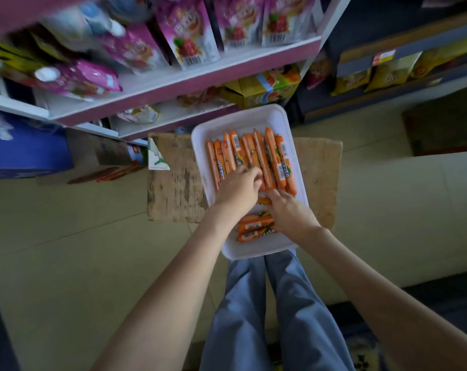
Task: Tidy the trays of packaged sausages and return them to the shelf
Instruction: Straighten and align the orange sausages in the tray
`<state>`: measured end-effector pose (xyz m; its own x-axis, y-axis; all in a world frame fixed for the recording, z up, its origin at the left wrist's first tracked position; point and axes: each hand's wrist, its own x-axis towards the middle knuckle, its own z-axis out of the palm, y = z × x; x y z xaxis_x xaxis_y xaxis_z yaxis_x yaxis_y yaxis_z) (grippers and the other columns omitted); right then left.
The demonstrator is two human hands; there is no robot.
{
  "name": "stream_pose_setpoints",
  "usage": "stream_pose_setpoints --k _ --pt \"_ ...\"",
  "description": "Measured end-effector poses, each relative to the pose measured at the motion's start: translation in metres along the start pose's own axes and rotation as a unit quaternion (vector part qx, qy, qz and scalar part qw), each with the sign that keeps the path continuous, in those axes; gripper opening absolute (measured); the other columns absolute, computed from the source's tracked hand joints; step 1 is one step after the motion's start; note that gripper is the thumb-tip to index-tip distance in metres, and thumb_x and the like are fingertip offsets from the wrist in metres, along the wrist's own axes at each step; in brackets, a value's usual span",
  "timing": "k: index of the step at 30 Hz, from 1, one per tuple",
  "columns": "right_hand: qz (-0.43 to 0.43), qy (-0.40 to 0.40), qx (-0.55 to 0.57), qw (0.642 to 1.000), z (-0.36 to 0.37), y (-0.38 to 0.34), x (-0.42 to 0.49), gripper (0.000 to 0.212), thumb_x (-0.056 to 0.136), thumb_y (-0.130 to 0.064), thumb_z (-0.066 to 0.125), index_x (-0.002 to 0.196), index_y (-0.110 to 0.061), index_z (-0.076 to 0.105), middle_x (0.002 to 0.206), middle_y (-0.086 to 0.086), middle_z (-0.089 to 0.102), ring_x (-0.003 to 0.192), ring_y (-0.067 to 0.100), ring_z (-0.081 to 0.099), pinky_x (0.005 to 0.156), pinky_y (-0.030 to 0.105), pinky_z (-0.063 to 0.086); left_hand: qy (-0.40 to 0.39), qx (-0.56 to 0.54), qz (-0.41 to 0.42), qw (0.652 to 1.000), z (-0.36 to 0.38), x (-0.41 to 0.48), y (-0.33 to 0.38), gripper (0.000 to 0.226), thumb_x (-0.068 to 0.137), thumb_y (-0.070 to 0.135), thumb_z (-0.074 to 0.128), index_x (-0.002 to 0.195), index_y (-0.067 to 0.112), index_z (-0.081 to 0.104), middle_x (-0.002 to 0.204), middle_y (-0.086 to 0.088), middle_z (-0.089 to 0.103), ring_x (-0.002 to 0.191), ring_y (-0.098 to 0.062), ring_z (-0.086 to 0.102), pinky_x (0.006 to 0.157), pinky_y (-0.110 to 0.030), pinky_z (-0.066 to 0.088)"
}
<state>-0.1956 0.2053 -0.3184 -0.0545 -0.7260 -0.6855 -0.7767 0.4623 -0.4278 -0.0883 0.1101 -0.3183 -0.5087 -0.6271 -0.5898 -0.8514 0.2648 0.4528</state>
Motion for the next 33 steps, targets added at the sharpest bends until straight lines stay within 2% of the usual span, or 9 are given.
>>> stream_pose_setpoints --k 3,6,9,12,14,18,22,28,33 --pt "-0.014 0.061 0.149 0.987 -0.059 -0.020 -0.042 0.026 0.096 -0.021 0.055 0.120 -0.013 0.057 0.114 0.007 0.062 0.101 0.026 0.060 0.078 0.033 0.045 -0.016 0.024 0.055 0.998 -0.034 -0.039 0.012 0.029 0.099 0.034 0.042 0.123 0.028 0.057 0.127 0.002 0.054 0.119 -0.022 0.043 0.099 -0.036 0.035" --pt "-0.044 0.059 0.197 0.978 -0.120 -0.037 -0.085 0.023 0.091 -0.018 0.064 0.114 -0.019 0.064 0.107 -0.004 0.065 0.098 0.014 0.061 0.089 0.030 0.048 0.034 -0.001 0.057 0.998 -0.084 -0.068 0.032 0.023 0.097 0.040 0.046 0.110 0.030 0.062 0.110 0.002 0.057 0.110 -0.021 0.046 0.090 -0.034 0.036" --pt "-0.082 0.102 0.222 0.966 -0.177 -0.056 -0.124 0.025 0.084 -0.010 0.070 0.098 -0.030 0.067 0.095 -0.008 0.071 0.090 0.006 0.066 0.084 0.028 0.051 0.059 -0.103 0.075 0.990 -0.142 -0.103 0.057 0.025 0.097 0.038 0.048 0.104 0.024 0.067 0.093 0.007 0.057 0.097 -0.017 0.055 0.075 -0.023 0.037" --pt "-0.110 0.155 0.357 0.914 -0.225 -0.085 -0.169 0.021 0.084 0.001 0.066 0.097 -0.016 0.068 0.086 -0.002 0.072 0.079 0.005 0.069 0.072 0.016 0.051 0.077 -0.179 0.058 0.979 -0.192 -0.145 0.083 0.038 0.099 0.039 0.042 0.121 0.016 0.063 0.113 0.005 0.062 0.108 -0.011 0.055 0.081 -0.020 0.037" --pt "-0.123 0.185 0.433 0.874 -0.245 -0.100 -0.192 0.016 0.089 0.002 0.059 0.099 -0.008 0.067 0.082 0.001 0.073 0.076 0.011 0.071 0.067 0.017 0.054 0.098 -0.238 0.056 0.965 -0.219 -0.170 0.096 0.036 0.100 0.036 0.041 0.120 0.015 0.062 0.106 0.007 0.064 0.103 -0.008 0.058 0.080 -0.022 0.040" --pt "-0.157 0.238 0.523 0.803 -0.266 -0.120 -0.215 0.014 0.096 -0.002 0.049 0.089 -0.005 0.060 0.072 0.005 0.072 0.068 0.016 0.070 0.064 0.022 0.055 0.133 -0.429 0.118 0.886 -0.256 -0.210 0.109 0.019 0.099 0.018 0.047 0.102 0.021 0.065 0.091 0.008 0.067 0.075 0.003 0.061 0.074 -0.017 0.046" --pt "-0.188 0.222 0.606 0.740 -0.279 -0.136 -0.229 0.022 0.100 -0.011 0.043 0.080 -0.007 0.051 0.067 0.005 0.067 0.060 0.015 0.063 0.057 0.024 0.051 0.187 -0.652 0.178 0.713 -0.276 -0.239 0.125 0.021 0.095 -0.003 0.044 0.096 0.004 0.063 0.081 -0.006 0.069 0.064 -0.008 0.063 0.067 -0.019 0.054" --pt "-0.233 0.188 0.679 0.670 -0.294 -0.157 -0.245 0.027 0.101 -0.011 0.036 0.082 -0.007 0.054 0.064 0.003 0.064 0.054 0.011 0.060 0.054 0.021 0.050 0.235 -0.672 0.189 0.676 -0.295 -0.256 0.144 0.014 0.095 0.000 0.046 0.093 0.006 0.059 0.077 -0.006 0.064 0.065 -0.012 0.066 0.066 -0.021 0.056" --pt "-0.222 0.171 0.702 0.654 -0.292 -0.158 -0.243 0.024 0.102 -0.017 0.039 0.094 -0.005 0.058 0.069 0.005 0.063 0.057 0.009 0.059 0.055 0.020 0.051 0.271 -0.683 0.195 0.650 -0.294 -0.261 0.156 0.009 0.094 0.006 0.050 0.095 0.007 0.060 0.077 -0.004 0.066 0.069 -0.013 0.066 0.071 -0.023 0.057"
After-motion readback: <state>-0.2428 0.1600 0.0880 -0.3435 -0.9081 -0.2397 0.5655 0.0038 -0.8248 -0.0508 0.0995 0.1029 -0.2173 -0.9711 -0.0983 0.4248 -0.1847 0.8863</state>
